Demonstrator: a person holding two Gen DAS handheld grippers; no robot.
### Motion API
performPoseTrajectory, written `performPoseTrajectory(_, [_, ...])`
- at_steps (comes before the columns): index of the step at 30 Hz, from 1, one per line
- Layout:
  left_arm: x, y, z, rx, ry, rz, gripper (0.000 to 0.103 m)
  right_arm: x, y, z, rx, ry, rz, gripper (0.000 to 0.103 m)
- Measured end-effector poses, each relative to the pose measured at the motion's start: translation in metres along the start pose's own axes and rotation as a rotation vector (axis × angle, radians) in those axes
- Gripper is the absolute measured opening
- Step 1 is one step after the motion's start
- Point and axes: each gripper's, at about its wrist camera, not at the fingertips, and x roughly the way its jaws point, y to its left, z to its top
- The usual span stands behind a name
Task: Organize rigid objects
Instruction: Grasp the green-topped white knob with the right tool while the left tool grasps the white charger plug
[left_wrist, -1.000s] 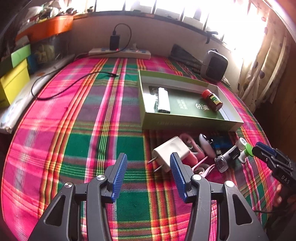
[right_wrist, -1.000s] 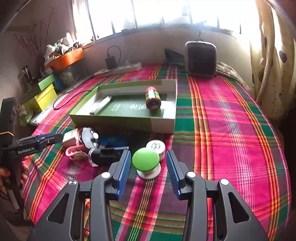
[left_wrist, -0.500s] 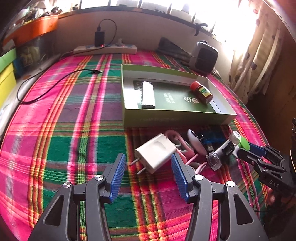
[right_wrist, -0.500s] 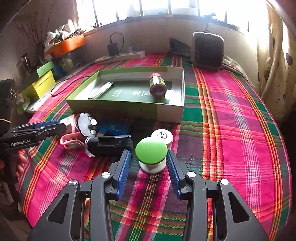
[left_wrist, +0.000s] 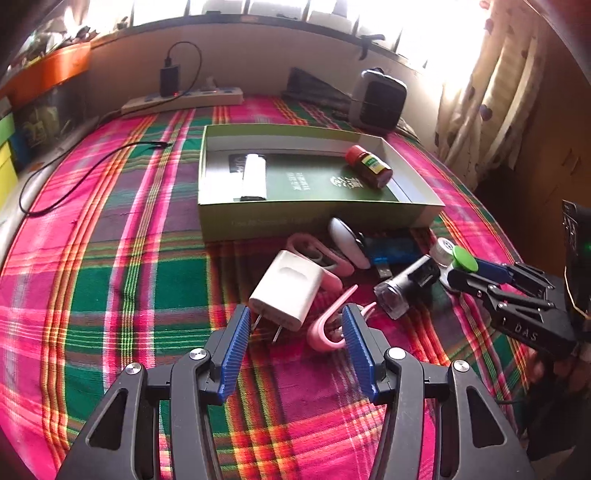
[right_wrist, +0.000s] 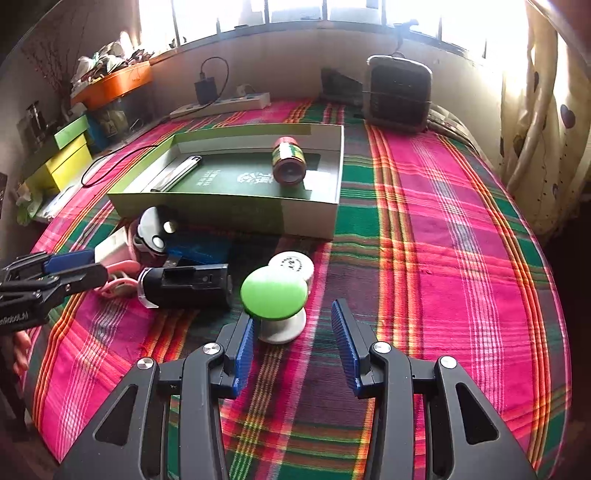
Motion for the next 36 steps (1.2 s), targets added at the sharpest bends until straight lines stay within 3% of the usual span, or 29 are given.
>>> performPoseTrajectory(12, [0.007, 0.01, 0.012, 0.016, -0.003, 0.067, 0.051, 0.003, -0.002, 0.001, 0.005, 0.008, 0.014, 0.041])
performPoseTrajectory(21, [0.009, 0.003, 0.015, 0.039, 0.005, 0.034, 0.051, 0.003, 0.0, 0.004, -0.004, -0.005, 0.028, 0.041])
performPoseTrajectory(36, [0.016, 0.004, 0.028, 0.062, 0.009, 0.059, 0.051, -0.001, 0.007, 0.005, -0.024, -0.039, 0.041, 0.041])
